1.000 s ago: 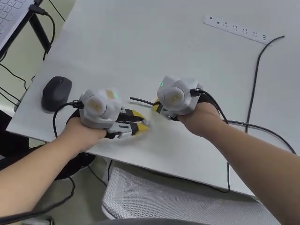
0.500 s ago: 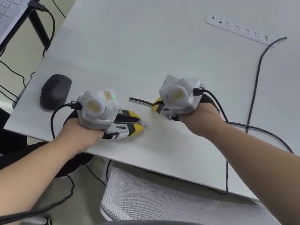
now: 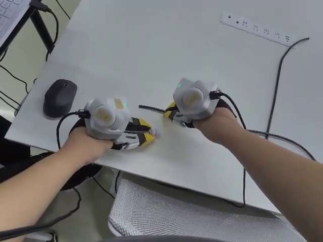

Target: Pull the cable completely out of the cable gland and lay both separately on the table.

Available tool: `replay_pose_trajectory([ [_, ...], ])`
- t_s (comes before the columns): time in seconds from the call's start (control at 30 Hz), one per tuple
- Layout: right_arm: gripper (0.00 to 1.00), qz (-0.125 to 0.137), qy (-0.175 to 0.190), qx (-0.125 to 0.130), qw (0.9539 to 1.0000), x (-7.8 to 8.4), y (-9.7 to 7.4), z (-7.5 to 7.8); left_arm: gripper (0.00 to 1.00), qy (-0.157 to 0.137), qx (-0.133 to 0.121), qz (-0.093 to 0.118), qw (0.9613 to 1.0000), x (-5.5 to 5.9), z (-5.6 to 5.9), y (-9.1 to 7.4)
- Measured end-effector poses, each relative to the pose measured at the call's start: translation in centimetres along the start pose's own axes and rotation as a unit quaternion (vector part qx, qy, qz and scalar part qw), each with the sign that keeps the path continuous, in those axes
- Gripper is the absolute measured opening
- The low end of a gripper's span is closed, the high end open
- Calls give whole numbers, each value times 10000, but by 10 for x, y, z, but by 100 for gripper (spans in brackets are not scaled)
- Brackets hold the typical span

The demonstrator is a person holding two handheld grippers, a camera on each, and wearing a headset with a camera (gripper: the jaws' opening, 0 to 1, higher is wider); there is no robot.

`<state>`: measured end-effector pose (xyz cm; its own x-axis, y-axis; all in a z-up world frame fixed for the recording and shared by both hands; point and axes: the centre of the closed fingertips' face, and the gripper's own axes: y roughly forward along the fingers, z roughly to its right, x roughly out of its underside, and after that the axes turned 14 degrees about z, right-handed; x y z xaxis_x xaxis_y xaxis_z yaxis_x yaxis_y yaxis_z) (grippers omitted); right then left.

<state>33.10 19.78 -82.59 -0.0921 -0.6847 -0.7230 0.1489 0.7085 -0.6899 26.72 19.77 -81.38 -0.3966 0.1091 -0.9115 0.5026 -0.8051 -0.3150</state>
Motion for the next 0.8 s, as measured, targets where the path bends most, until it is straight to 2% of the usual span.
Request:
replay_pose_trajectory([
  [0.23, 2, 24, -45, -3, 10000, -1, 1, 0, 18, -17, 23, -10, 10000, -1, 2, 3],
  [0.47, 9, 52, -81, 89, 9999, -3, 1, 4, 22, -33, -16, -1, 10000, -1, -1, 2],
  [0.63, 18, 50, -76, 153, 9998, -4, 1, 7, 24, -20, -29, 10, 10000, -2, -1, 1],
  [0.8, 28, 205, 55, 227, 9995, -11, -7, 11, 26, -48, -62, 12, 10000, -3, -2, 0],
])
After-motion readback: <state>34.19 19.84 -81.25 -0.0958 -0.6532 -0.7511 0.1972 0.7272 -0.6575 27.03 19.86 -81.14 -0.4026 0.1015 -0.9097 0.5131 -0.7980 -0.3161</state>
